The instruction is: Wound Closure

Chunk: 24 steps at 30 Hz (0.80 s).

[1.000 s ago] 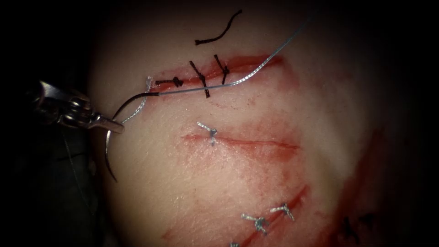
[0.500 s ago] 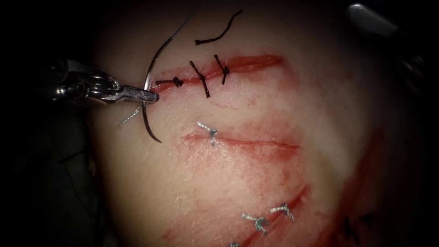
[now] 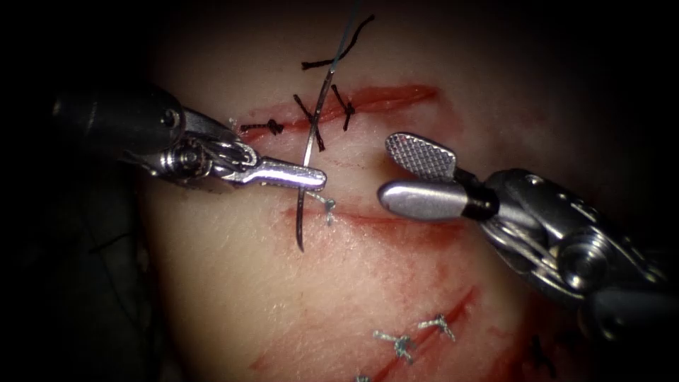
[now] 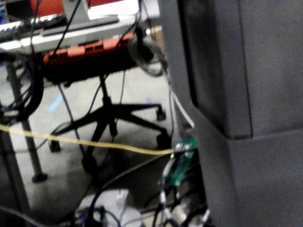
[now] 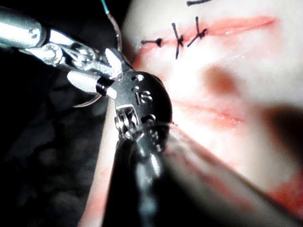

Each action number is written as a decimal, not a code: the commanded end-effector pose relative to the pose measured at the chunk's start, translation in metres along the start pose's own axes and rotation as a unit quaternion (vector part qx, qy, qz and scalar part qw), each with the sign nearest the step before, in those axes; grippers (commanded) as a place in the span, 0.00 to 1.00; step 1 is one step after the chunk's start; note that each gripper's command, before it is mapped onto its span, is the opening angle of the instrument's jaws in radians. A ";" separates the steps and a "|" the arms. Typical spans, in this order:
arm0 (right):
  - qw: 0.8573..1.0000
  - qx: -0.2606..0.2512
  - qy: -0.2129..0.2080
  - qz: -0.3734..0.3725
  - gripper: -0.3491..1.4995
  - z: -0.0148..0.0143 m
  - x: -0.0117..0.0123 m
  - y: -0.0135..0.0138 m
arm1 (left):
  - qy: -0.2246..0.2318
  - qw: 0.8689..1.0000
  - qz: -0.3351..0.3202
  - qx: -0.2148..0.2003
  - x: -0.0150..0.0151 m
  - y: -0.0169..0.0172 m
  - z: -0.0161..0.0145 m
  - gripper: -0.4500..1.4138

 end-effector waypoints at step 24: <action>0.998 -0.062 -0.012 -0.003 0.65 0.0020 -0.0012 0.0042 | -0.078 0.996 0.030 -0.040 -0.0031 0.0013 0.0046 0.00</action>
